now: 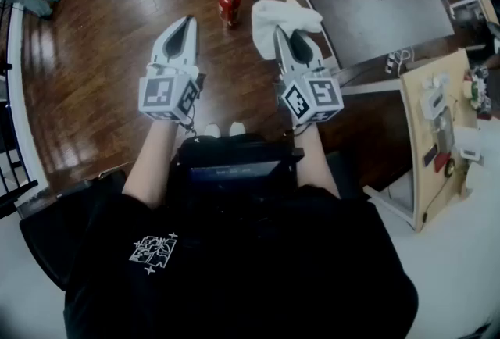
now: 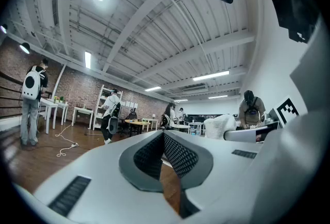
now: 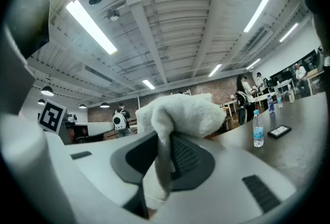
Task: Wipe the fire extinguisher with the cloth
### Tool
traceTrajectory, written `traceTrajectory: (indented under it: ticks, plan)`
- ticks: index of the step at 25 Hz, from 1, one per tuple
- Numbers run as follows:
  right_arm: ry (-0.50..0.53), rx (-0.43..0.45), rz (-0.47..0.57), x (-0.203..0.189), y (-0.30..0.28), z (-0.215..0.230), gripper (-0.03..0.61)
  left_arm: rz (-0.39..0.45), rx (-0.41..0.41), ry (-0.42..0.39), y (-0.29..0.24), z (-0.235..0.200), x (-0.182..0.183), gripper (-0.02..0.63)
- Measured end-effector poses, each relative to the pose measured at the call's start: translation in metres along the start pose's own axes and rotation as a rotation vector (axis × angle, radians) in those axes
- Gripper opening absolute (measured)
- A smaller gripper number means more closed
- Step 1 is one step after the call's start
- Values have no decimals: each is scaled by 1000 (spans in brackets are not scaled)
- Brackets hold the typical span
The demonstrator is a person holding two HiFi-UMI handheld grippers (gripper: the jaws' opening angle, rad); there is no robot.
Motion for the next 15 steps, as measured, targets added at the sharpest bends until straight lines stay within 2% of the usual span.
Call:
traceTrajectory:
  ticks: [3, 8, 12, 15]
  plan:
    - [46, 21, -16, -12, 0, 4, 83, -6, -2, -7, 2, -1, -5, 0]
    - [43, 38, -37, -20, -2, 21, 83, -10, 10, 5, -14, 7, -12, -1]
    - [44, 39, -46, -25, -2, 18, 83, 1, -12, -18, -14, 6, -9, -1]
    - [41, 35, -54, -27, -22, 51, 83, -6, -12, -17, -52, 8, -17, 0]
Point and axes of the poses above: the fingertips, and each gripper's own axes: y backward along the fingers, z to its right, x out of its top, the point moved 1 cm from there along y, backward along the fingers, and after that the axes turned 1 degree about y, right-handed, at the moved point
